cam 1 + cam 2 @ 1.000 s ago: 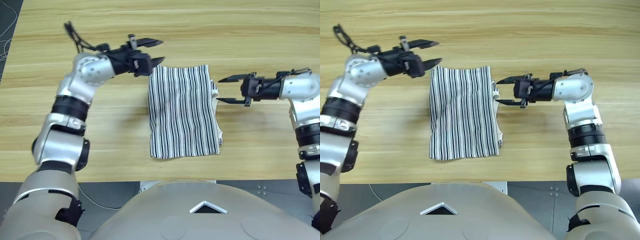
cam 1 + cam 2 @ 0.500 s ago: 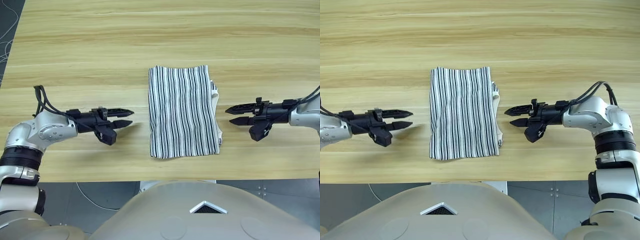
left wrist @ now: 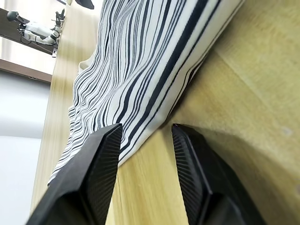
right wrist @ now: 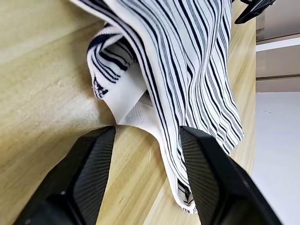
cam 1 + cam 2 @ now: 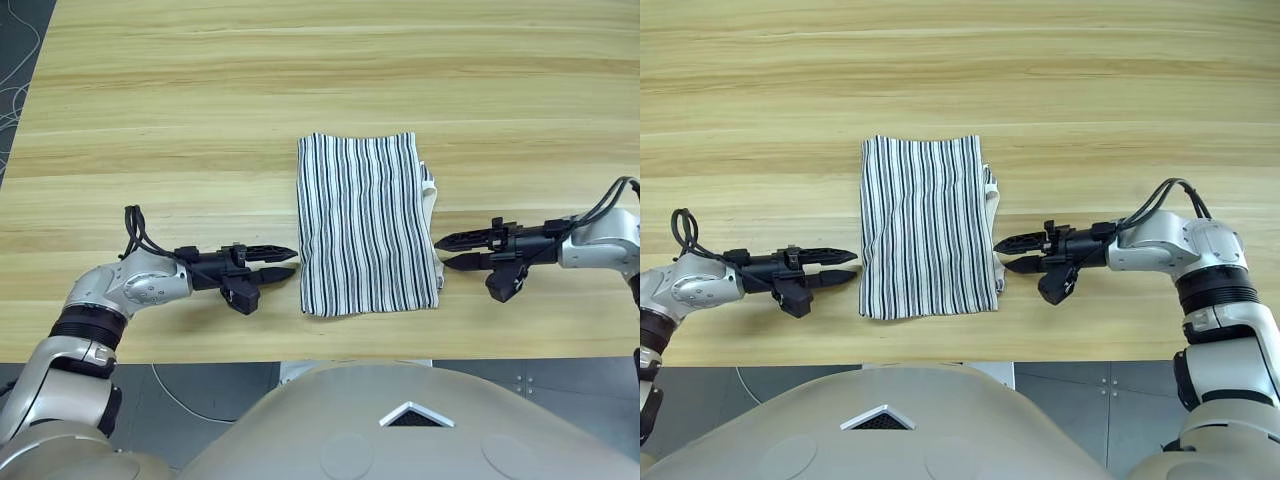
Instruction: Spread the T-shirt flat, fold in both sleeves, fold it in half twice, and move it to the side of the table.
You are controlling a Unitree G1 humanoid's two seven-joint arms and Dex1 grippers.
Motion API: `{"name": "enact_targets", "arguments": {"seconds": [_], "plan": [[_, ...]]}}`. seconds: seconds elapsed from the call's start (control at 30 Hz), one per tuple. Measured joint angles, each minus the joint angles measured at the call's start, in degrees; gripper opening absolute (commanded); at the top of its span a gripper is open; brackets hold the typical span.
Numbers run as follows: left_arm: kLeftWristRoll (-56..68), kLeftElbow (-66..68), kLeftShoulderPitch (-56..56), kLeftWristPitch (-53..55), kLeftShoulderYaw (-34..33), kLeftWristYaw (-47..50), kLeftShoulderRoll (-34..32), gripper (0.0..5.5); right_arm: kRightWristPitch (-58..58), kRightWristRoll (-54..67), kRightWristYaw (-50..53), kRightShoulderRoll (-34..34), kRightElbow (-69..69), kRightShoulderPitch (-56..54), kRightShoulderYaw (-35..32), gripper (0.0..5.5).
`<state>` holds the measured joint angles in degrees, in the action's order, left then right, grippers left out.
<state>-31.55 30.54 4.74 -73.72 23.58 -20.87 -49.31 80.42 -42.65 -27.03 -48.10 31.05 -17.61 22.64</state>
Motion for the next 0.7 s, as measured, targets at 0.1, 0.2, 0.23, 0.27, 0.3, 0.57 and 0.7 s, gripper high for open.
{"name": "enact_targets", "arguments": {"seconds": [0.1, 0.2, 0.23, 0.27, 0.3, 0.57, 0.7], "plan": [[0.33, -0.69, 0.01, -0.02, 1.01, -0.11, 0.84, 1.99, -0.28, 0.01, 1.00, 0.01, -0.08, -0.11, 1.11, 2.55], [0.39, -1.03, 0.44, 0.02, 1.80, -0.40, 1.58, 1.99, -0.59, -0.03, 2.31, 0.02, -0.11, -0.15, 2.43, 2.55], [0.41, -1.13, 0.65, 0.03, 2.12, -0.50, 1.72, 1.99, -0.68, -0.05, 2.79, 0.05, -0.14, -0.15, 2.79, 2.55], [0.43, -1.21, 0.80, 0.05, 2.40, -0.55, 1.80, 1.99, -0.72, -0.06, 2.97, 0.12, -0.16, -0.18, 3.00, 2.55], [0.42, -1.34, 1.22, 0.08, 2.82, -0.82, 2.14, 1.99, -0.80, -0.15, 3.44, 0.20, -0.20, -0.23, 3.37, 2.55], [0.30, -0.92, 3.60, 0.84, 4.34, -1.44, 4.21, 1.99, -1.63, -0.98, 6.26, 2.50, -0.53, -1.00, 6.02, 2.55], [0.20, -0.34, 4.25, 0.83, 4.92, -1.26, 5.03, 1.99, -2.02, -2.53, 8.50, 4.14, -0.07, -2.00, 7.68, 2.55]]}}
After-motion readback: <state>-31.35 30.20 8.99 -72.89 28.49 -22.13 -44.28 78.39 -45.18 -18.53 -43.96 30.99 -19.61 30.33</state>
